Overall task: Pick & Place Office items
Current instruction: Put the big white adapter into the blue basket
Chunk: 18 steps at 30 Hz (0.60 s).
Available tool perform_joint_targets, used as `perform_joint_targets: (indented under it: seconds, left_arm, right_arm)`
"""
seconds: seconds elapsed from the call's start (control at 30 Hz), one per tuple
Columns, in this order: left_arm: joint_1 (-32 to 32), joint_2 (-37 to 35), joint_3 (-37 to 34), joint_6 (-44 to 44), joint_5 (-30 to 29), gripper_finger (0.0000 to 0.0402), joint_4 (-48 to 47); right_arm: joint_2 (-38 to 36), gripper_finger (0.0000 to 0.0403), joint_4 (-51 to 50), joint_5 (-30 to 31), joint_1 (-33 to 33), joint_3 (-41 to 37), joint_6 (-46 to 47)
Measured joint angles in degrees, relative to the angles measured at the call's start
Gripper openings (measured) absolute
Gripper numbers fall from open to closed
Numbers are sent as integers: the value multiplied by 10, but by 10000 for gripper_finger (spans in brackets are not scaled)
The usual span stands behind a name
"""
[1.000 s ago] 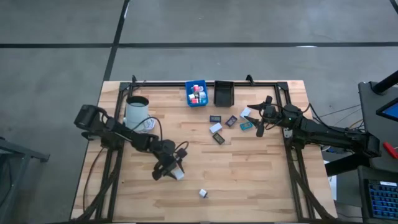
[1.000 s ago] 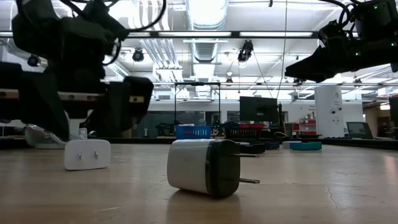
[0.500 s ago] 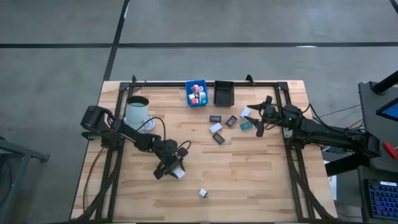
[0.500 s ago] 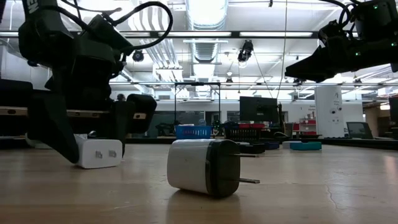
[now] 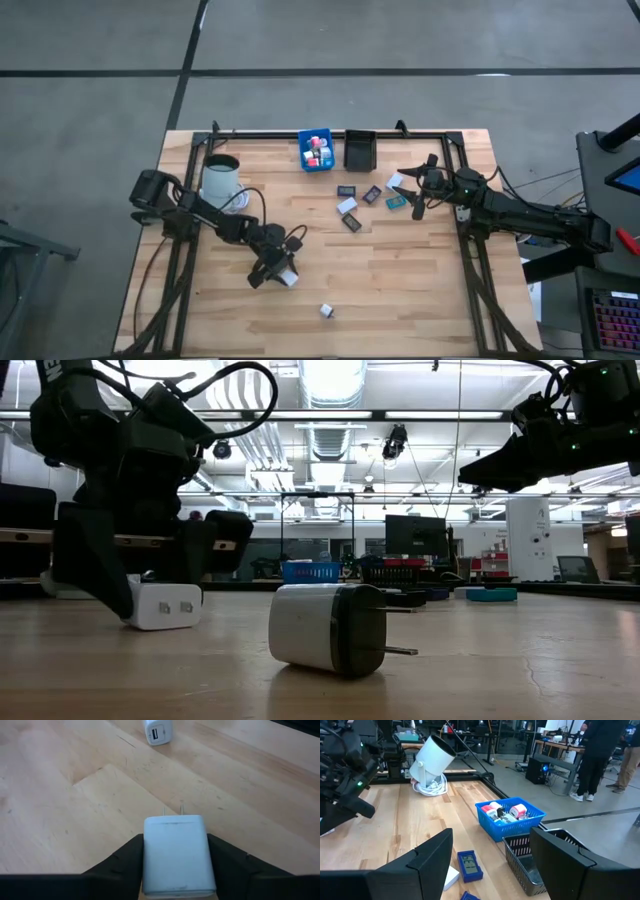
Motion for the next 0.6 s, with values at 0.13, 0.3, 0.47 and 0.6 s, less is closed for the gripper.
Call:
perform_joint_targets:
  seconds: [0.13,0.3,0.47,0.6]
  left_arm:
    - [0,0,0,0,0,180,1]
    - [0,0,0,0,0,194,1]
    - [1,0,0,0,1,190,4]
    - [1,0,0,0,1,190,5]
  right_arm:
    - [0,256,0,0,0,0,0]
    - [0,256,0,0,0,0,0]
    - [0,256,0,0,0,0,0]
    - [0,256,0,0,0,0,0]
